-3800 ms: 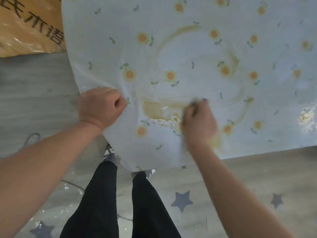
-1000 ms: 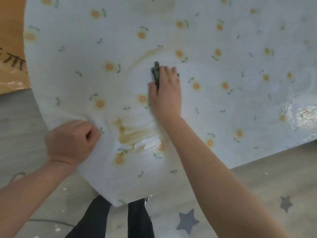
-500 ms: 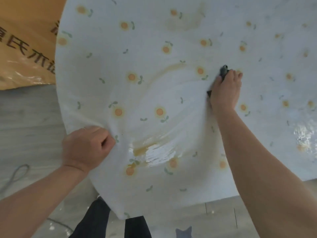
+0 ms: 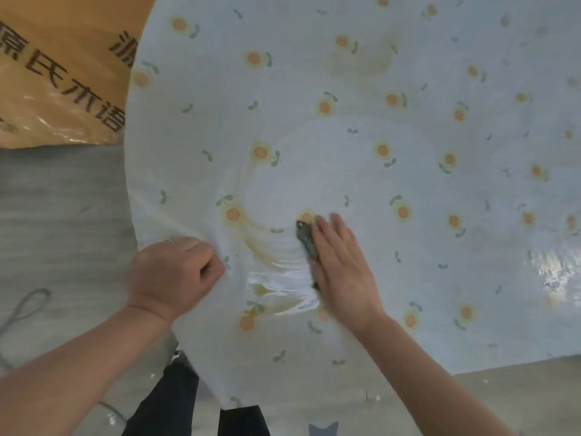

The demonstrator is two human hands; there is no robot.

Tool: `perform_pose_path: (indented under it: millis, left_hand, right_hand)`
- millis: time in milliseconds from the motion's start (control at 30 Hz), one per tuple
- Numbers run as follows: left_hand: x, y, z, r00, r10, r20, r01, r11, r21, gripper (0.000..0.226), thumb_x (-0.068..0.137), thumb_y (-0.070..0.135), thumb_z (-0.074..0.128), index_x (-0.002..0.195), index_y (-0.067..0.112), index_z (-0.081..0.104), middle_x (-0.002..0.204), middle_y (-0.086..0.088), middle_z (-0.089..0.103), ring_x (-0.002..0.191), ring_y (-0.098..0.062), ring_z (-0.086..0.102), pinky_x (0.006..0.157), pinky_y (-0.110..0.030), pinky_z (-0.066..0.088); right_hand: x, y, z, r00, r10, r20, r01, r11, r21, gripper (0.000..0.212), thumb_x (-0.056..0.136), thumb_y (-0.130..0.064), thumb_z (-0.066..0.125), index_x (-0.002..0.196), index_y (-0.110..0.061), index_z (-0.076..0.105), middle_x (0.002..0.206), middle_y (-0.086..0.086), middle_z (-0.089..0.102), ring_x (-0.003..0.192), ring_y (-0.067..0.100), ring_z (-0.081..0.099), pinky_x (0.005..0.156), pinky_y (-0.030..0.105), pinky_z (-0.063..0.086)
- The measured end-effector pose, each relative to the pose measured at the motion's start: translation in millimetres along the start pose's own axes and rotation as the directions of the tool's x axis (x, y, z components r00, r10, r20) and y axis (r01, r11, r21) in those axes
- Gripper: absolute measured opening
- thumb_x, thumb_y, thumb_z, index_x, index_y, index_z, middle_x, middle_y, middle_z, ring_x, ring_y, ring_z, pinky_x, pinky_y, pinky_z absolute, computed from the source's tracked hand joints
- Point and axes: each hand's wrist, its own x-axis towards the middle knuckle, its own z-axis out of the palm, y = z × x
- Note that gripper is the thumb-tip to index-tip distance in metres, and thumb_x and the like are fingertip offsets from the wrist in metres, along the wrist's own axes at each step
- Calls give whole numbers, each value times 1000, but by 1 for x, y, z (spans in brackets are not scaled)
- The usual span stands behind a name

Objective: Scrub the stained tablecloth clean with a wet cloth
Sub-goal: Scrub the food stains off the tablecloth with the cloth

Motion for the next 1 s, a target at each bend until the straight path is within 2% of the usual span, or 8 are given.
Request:
perform_pose_path:
  millis: [67,167,267,500,700,767,900,1000]
  left_hand:
    - [0,-2,1,1000,10,-2,-10,1000,-19,36,88,21,50,53,22,42,50,-1,40,42,-25,41,47,-24,25]
    - [-2,-2,2,1000,8,-15,-8,1000,10,37,88,19,52,53,21,42,49,-1,40,42,-24,40,47,-25,23]
    - [-2,-4,4,1000,13,-11,-12,1000,24,34,86,19,54,54,21,43,50,0,41,42,-24,42,45,-26,28]
    - [4,4,3,1000,1,16,0,998,-66,31,86,23,55,57,21,44,52,-2,45,44,-28,46,46,-29,31]
    - [2,-6,-15,992,-35,120,68,956,-285,35,92,24,56,59,17,47,56,-1,48,50,-28,47,46,-38,38]
    - [-7,-15,-30,985,-145,96,169,924,-343,37,96,23,54,61,14,43,58,-1,44,53,-25,41,47,-39,35]
    - [-63,-48,-52,910,-407,79,412,867,-280,29,95,21,55,69,16,46,64,4,40,59,-19,33,53,-36,29]
    - [-95,-65,-59,810,-537,235,581,789,-199,18,98,25,56,82,19,58,70,7,49,64,-25,51,57,-38,42]
  right_hand:
    - [10,51,-18,968,244,-52,-244,970,12,52,107,-25,42,154,-4,35,163,13,27,154,32,13,123,49,21]
    - [72,105,-35,734,657,-172,-645,754,123,55,108,-26,37,158,-8,23,166,11,15,154,31,6,123,51,19]
    - [159,114,-39,592,766,-252,-754,636,163,51,107,-23,33,154,-3,28,161,14,27,152,35,14,123,47,17]
    - [216,-13,-3,991,124,-48,-123,992,30,54,108,-25,32,157,-5,25,163,13,25,153,32,15,125,42,11]
    - [33,-83,20,935,-316,161,322,947,-11,51,104,-19,48,152,-4,38,161,12,31,152,34,19,124,47,20]
    - [18,-62,9,951,-272,150,281,959,-45,50,104,-25,45,150,-5,43,161,13,30,152,35,19,124,46,18]
    - [76,-39,-1,944,327,-42,-324,943,75,56,104,-19,48,156,-10,30,165,7,22,154,26,11,124,49,18]
    - [154,-63,13,916,383,-122,-362,917,165,55,104,-15,43,156,-7,28,165,8,24,154,29,10,125,44,13]
